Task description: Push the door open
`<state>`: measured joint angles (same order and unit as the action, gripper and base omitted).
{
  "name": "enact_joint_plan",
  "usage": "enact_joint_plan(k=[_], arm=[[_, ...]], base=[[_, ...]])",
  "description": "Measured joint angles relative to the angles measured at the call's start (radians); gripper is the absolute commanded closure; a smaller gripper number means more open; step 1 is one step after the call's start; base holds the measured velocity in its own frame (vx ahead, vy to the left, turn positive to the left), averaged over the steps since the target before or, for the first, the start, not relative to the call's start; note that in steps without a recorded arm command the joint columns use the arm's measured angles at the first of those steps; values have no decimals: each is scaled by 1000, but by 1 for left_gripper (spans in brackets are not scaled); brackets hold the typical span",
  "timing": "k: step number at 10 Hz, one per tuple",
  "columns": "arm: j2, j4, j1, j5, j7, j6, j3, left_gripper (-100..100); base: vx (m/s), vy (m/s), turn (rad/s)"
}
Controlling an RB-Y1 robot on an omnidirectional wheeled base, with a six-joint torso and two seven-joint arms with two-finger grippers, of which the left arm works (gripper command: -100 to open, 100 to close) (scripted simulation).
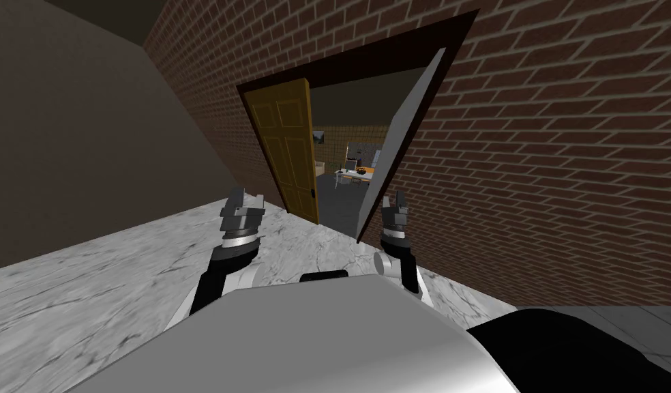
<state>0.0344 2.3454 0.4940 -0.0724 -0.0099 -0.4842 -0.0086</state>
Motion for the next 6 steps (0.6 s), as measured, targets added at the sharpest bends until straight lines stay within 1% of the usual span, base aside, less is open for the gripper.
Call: enact_joint_plan(k=[1,3,6], arm=[[2,-17,-11,1,-1,1,2,-100],[11,-48,-19,6,2,-4,10,-100],[19,-117,-42,11,2,-15,16,-100]], base=[[70,46,-99],[63,41,-71],[76,56,-88]])
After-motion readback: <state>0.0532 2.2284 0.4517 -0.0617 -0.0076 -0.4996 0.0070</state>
